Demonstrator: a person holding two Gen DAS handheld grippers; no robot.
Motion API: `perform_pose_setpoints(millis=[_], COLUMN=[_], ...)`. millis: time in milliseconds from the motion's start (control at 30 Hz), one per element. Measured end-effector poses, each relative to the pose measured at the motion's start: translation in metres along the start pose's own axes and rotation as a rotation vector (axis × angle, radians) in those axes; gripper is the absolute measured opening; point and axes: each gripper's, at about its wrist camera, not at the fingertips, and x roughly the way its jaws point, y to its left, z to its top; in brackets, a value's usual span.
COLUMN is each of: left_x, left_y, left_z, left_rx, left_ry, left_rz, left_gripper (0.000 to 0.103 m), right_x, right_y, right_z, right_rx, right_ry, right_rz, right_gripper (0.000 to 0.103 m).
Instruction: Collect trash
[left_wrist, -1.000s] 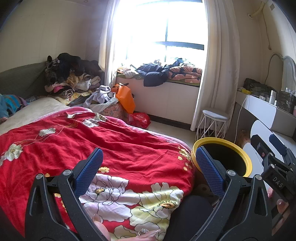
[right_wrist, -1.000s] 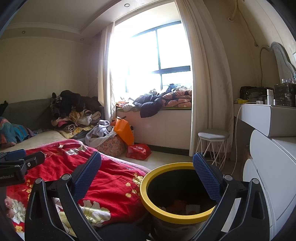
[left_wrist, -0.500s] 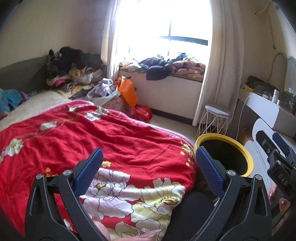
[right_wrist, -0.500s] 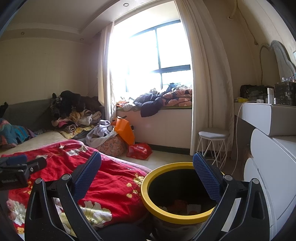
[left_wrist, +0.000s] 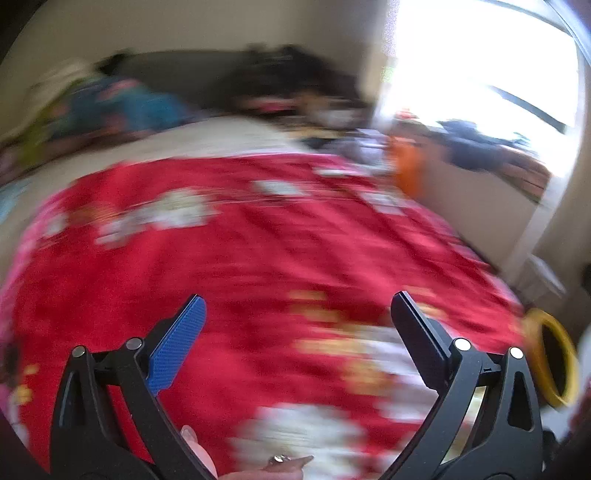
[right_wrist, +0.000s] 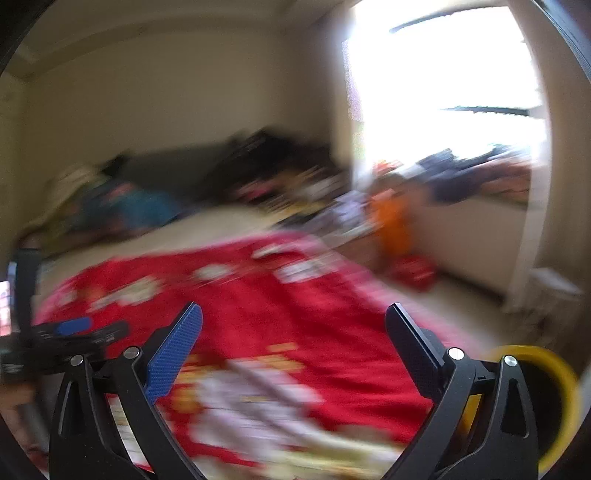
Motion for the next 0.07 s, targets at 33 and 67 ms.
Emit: perform_pose_setpoints(millis=[33, 67], left_x=[0.010, 0.022], left_y=[0.027, 0.052], left_z=[0.001, 0.002], left_rx=[-0.024, -0.053], left_ry=[0.012, 0.038], left_rz=[0.074, 0.147], left_gripper=[0.092, 0.092], right_x=[0.021, 0.052], right_y=[0.014, 0.038], right_z=[0.002, 0.003], right_rx=[0.005, 0.006], right_ry=[0.050, 0.123], right_rz=[0.045, 0.089], right_gripper=[0.097, 0.097])
